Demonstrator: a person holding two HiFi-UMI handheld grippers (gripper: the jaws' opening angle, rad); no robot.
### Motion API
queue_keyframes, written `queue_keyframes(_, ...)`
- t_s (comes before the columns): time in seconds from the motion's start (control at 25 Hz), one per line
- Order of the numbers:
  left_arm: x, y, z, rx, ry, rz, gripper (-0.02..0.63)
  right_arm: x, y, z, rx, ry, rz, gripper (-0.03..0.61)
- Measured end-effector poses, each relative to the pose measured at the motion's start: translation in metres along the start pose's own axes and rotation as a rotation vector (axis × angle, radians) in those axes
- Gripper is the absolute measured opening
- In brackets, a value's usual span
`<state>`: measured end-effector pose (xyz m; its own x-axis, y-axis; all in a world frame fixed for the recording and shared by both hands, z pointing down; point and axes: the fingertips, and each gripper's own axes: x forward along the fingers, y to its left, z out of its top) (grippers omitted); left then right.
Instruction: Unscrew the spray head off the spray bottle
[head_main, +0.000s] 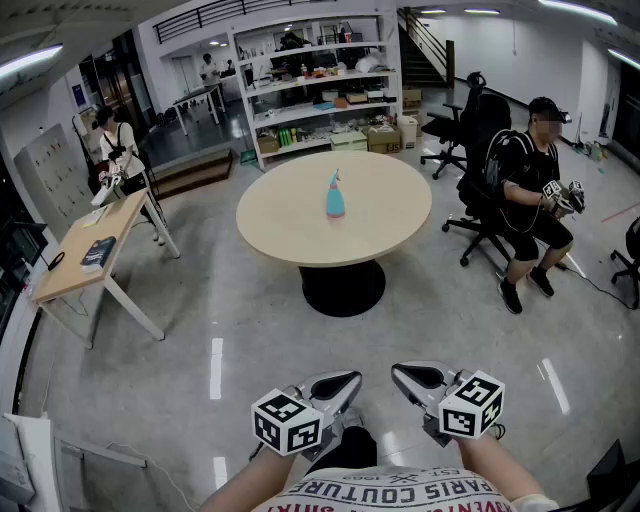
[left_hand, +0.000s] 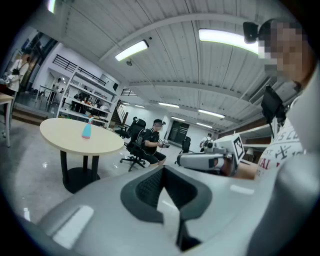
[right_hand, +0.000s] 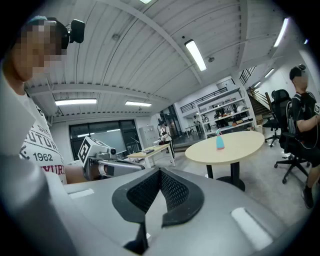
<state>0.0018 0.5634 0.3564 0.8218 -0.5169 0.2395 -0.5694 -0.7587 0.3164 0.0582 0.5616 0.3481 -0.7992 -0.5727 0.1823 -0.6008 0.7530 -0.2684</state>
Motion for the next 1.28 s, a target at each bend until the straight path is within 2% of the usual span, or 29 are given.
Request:
queue_keyframes(0.28,0.046,0.117,0.034,0.007,-0.008,0.014,0.002,0.097,-0.085,0.023,-0.001,-0.005,0.004,0.002)
queue_keyframes(0.44,0.090,0.215,0.065,0.005,0.015,0.019,0.002,0.179,-0.157,0.052,0.000,0.015,0.018,0.002)
queue_keyframes(0.56,0.126,0.302,0.107,-0.008,0.019,0.024,0.002,0.248,-0.220,0.087,0.004,0.014,0.017,0.002)
queue_keyframes(0.72,0.178,0.407,0.176,0.038,0.003,0.060,0.002,0.329,-0.306,0.150,-0.033,-0.006,0.005,0.002)
queue_keyframes(0.8,0.199,0.446,0.210,0.051,-0.013,0.063,0.002,0.358,-0.339,0.186,-0.056,-0.037,0.000,0.002)
queue_keyframes(0.92,0.221,0.480,0.238,0.045,-0.020,0.035,0.002,0.387,-0.371,0.207,-0.064,-0.031,-0.020,0.002)
queue_keyframes(1.28,0.265,0.520,0.252,0.062,0.000,0.002,0.002,0.417,-0.428,0.206,-0.016,0.016,-0.036,0.002)
